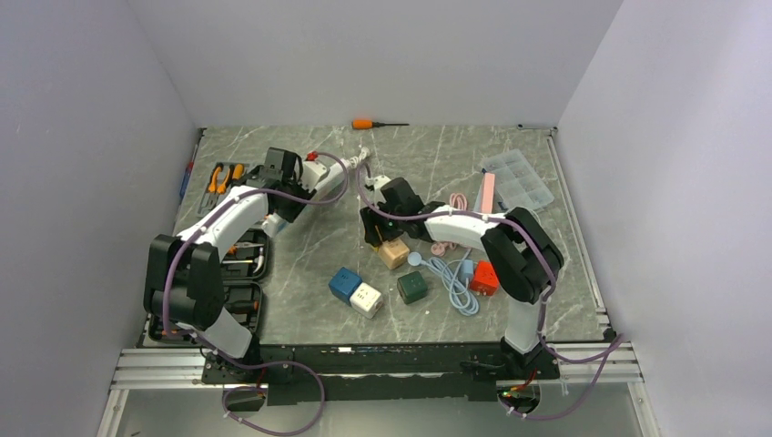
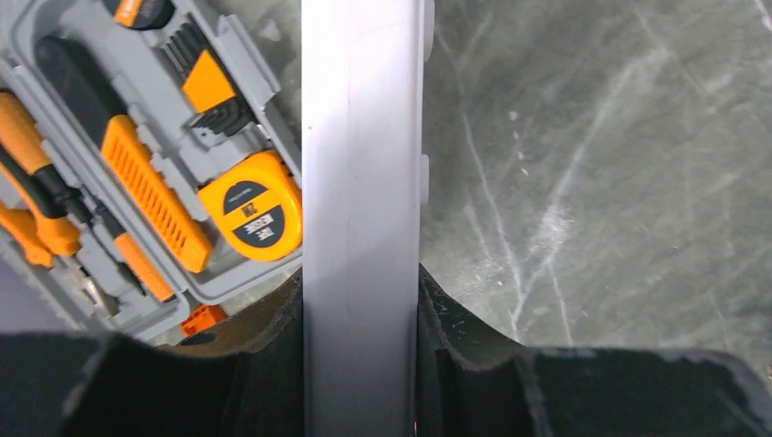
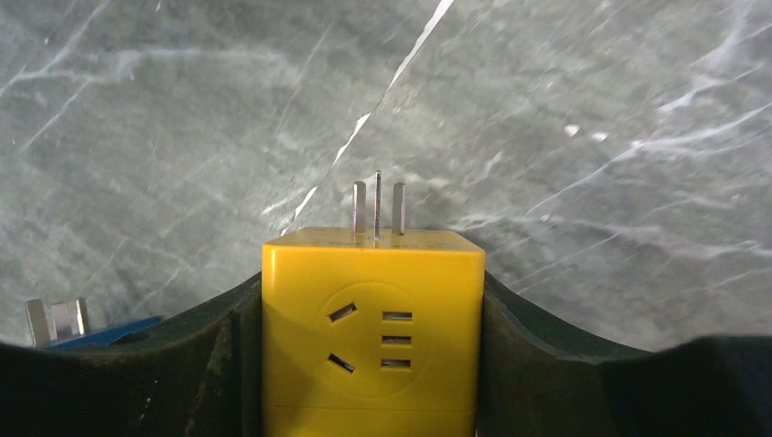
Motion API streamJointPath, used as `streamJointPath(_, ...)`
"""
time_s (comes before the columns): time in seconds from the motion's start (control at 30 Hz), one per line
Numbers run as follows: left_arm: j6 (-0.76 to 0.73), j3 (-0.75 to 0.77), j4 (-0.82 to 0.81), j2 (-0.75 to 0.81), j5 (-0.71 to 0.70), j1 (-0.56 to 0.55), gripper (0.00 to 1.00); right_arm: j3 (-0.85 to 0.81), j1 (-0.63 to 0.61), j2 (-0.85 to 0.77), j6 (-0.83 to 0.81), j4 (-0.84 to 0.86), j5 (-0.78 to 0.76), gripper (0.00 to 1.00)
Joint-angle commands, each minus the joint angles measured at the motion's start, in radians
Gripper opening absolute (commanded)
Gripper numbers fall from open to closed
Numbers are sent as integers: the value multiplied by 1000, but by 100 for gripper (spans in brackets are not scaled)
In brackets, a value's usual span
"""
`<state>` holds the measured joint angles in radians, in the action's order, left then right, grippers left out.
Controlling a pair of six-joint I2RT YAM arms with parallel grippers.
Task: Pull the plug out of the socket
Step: Place the socket at the center of the board.
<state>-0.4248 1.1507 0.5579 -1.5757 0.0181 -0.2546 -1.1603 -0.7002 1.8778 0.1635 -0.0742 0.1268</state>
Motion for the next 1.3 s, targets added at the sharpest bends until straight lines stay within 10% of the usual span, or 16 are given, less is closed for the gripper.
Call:
streamJointPath(0.0, 24, 27, -58, 13, -103, -16, 6, 41, -17, -58, 61, 67, -19, 11)
streamJointPath(0.23, 17, 32, -43, 17, -3, -32, 7, 85, -22, -49, 79, 118, -27, 17)
streamJointPath(0.7, -43, 170, -27, -150, 233, -106, 10, -17, -95, 74, 75, 164, -28, 61)
streamJointPath(0.9, -91, 240, -11, -264, 244, -125, 11, 57, -95, -14, 73, 143, -66, 99)
streamJointPath(1.27, -148, 357, 12, -415, 246, -169, 15, 272, -109, -422, 171, 26, -189, 96)
